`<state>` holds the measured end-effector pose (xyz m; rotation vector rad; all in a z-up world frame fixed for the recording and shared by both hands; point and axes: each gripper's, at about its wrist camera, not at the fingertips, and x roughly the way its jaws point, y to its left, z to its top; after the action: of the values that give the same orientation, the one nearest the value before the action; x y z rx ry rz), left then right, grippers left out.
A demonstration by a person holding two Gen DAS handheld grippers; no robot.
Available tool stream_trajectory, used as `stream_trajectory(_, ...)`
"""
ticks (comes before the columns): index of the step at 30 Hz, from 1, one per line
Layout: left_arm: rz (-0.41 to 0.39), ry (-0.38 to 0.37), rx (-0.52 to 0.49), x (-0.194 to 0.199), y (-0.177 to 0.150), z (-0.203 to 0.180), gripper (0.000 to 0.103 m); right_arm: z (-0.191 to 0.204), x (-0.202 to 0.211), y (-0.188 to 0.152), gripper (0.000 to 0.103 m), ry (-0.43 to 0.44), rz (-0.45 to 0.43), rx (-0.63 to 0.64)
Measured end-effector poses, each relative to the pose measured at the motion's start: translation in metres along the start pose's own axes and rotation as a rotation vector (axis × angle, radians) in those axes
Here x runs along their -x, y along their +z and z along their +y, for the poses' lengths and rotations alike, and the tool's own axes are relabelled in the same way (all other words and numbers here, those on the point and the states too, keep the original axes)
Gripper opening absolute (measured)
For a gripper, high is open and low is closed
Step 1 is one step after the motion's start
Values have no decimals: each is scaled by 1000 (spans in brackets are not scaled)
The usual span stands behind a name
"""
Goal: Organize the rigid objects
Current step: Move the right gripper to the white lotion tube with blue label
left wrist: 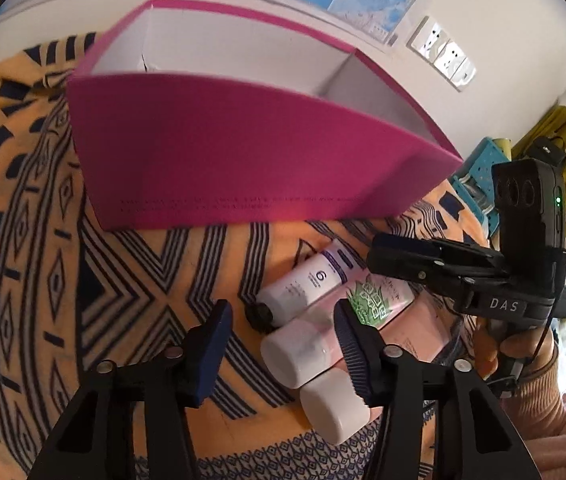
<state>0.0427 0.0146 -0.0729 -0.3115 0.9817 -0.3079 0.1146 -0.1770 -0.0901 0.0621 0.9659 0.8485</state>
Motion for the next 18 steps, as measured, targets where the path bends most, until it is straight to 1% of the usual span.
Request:
stream_trajectory(5, 10, -12, -7, -2, -2, -5, 46, -2, -5, 1, 46, 2, 6, -17)
stream_trajectory(13, 34, -23, 2, -8, -2, -9, 46, 3, -16, 3, 46, -7, 34, 6)
stream_trajectory(18, 33, -26, 3, -15, 0, -13, 46, 4, -18, 5, 46, 1, 40, 7)
